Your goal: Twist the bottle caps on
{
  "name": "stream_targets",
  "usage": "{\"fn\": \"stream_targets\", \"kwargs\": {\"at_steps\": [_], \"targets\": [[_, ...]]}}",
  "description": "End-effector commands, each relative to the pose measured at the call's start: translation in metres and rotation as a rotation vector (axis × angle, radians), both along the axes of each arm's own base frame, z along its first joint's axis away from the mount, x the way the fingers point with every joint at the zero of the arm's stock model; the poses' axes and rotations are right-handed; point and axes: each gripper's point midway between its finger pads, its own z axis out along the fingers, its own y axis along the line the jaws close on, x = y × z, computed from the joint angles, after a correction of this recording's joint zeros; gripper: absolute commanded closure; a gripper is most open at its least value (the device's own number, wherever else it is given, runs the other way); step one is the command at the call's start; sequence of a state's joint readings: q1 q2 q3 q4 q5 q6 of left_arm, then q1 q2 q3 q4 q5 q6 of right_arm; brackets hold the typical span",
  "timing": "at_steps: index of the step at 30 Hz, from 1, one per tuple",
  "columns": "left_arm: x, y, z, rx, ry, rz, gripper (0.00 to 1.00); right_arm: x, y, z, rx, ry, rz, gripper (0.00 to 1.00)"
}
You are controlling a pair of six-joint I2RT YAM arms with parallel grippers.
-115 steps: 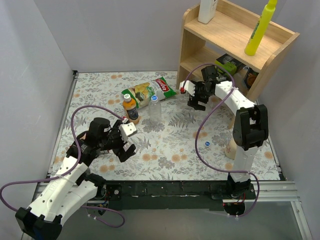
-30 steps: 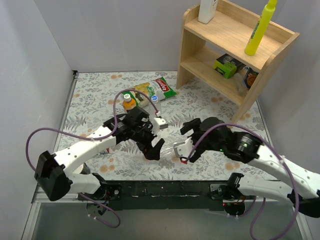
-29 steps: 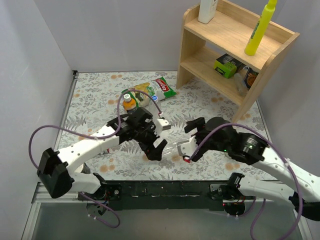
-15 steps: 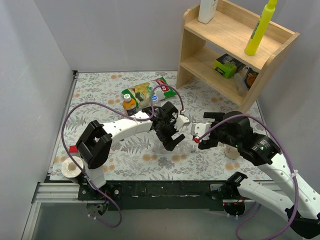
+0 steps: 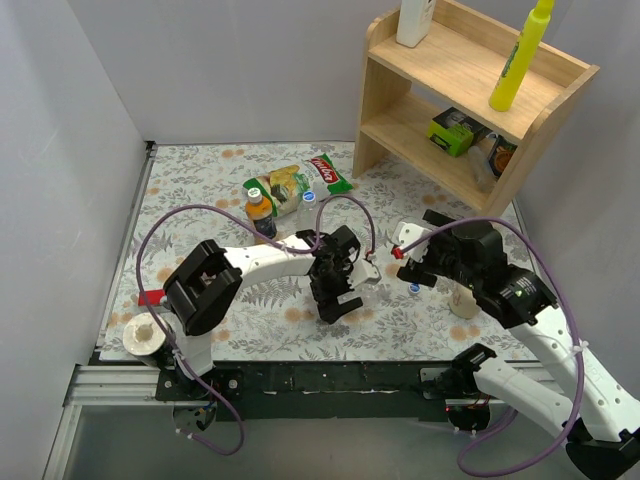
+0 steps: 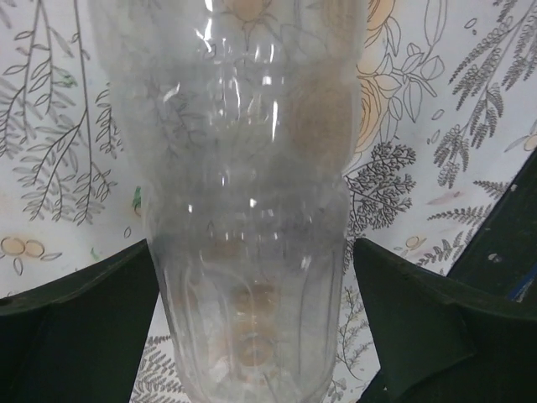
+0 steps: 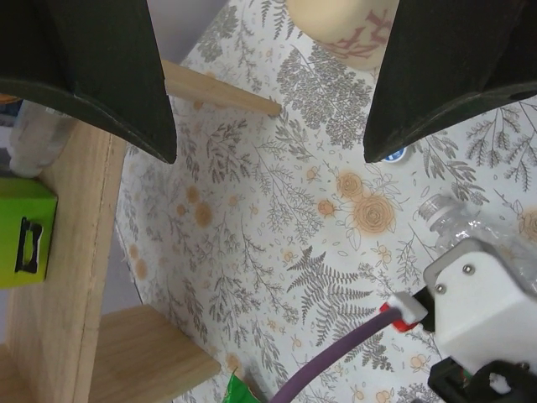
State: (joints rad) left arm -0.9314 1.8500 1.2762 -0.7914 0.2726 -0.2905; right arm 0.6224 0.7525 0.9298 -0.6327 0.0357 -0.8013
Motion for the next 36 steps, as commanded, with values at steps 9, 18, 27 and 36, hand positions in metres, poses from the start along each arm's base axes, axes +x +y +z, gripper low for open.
{"fn": "stream_targets", "kwargs": {"at_steps": [9, 18, 27, 36], "targets": [[-0.006, -0.005, -0.041, 0.08, 0.05, 0.055, 0.26, 0.011, 0.0, 0.005, 0.149, 0.059, -0.124, 0.05], [-0.062, 0.032, -0.058, 0.177, 0.292, -0.027, 0.66, 0.002, -0.008, -0.009, 0.093, 0.118, -0.126, 0.09], [-0.062, 0.019, -0.006, -0.006, 0.314, 0.012, 0.79, -0.018, 0.011, -0.025, 0.157, 0.336, -0.09, 0.14], [-0.039, 0.017, 0.106, -0.553, 0.06, 0.1, 0.91, -0.026, 0.082, 0.076, 0.554, 0.592, 0.142, 0.17]]}}
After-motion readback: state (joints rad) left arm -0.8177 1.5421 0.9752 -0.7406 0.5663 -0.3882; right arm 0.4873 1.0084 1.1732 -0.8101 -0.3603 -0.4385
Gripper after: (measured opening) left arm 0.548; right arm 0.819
